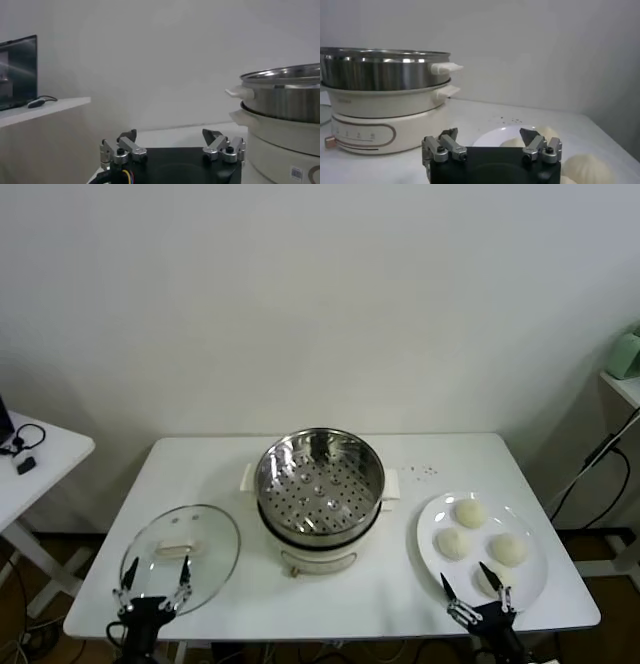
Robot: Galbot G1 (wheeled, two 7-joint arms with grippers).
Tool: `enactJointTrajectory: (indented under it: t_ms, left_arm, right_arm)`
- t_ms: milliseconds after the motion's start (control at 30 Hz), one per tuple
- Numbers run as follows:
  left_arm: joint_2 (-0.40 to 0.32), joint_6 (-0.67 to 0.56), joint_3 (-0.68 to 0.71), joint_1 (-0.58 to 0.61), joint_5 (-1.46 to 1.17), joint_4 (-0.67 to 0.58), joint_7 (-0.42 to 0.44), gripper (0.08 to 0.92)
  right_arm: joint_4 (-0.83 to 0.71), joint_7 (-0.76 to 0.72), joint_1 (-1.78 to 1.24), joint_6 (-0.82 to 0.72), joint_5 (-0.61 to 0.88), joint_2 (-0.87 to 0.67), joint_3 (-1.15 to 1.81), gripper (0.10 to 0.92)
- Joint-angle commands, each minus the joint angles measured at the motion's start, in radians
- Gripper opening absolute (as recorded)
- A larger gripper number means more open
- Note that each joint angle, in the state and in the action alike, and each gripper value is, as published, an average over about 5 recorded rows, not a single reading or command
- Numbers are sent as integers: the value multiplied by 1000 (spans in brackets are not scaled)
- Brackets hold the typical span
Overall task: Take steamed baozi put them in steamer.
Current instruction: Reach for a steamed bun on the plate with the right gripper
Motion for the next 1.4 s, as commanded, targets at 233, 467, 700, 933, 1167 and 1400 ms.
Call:
enactJointTrajectory:
  t_ms: [233,467,700,933,1167,1400]
  left_arm:
    - [49,-65,9,-51,-31,36,70,823]
    - [86,-39,31,-73,-25,49,51,823]
    - [89,-44,42,-67,-28,53,35,823]
    - [112,-39,61,-81,-39,73,14,823]
    - [131,-25,65,-89,-51,84,13,823]
    - [130,-10,56,-91,-56,77,13,823]
  right_arm:
    - [-53,-278,223,-209,34,-315,91,823]
    - [-226,-500,489,-256,77,-656,-50,823]
    - [-432,-866,1000,-225,-13,-827,-480,823]
    - [-581,-1067,1343,-187,-228,-773,-752,823]
    - [-807,-1150,1742,-134,-363,-574,-1122,823]
    - [-936,-1173,1884,-127,-401,-417,-1322,823]
